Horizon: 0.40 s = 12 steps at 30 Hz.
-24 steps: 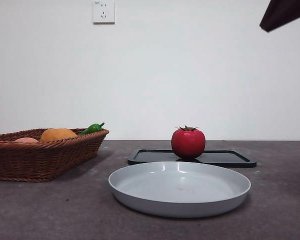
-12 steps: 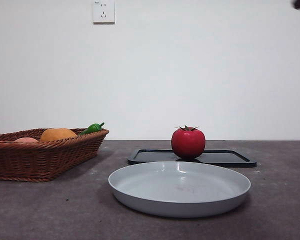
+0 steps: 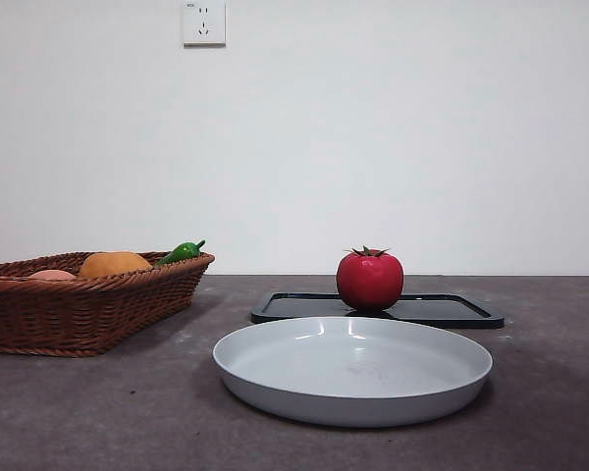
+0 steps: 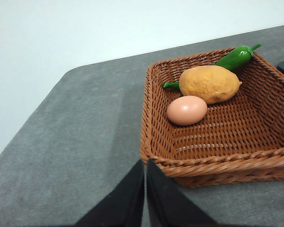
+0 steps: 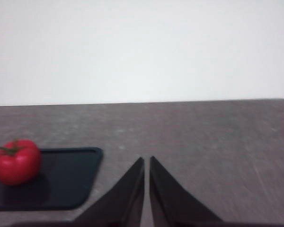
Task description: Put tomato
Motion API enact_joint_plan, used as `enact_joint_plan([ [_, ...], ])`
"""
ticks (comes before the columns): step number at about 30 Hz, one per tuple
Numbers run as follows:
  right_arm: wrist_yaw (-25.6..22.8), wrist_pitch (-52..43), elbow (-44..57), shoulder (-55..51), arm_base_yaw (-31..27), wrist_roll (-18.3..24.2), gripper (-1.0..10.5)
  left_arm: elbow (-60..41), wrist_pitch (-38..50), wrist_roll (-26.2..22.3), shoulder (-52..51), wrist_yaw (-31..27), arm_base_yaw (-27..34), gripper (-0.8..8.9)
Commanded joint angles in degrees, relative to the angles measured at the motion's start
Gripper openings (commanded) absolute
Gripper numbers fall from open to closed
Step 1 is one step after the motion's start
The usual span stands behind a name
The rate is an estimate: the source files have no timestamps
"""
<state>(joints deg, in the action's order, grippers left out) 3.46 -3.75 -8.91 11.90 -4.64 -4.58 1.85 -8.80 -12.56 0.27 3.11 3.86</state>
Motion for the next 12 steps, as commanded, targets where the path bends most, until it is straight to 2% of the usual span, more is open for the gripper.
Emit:
enact_joint_plan([
  [1,-0.9,-0.7,2.6,-3.0,-0.4,-1.3,0.1,-1.2,0.7,0.2,-0.1,-0.2,0.1,0.07],
  [8,-0.9,-0.4,8.0,-8.9,-0.5,-2.1,0.1,-1.2,0.7,0.2,-0.1,-0.2,0.1,0.07],
  [12,-2.1,3.4,8.3,-10.8,-0.5,-2.3,0.1,-1.2,0.7,0.2,-0.1,-0.2,0.1,0.07],
])
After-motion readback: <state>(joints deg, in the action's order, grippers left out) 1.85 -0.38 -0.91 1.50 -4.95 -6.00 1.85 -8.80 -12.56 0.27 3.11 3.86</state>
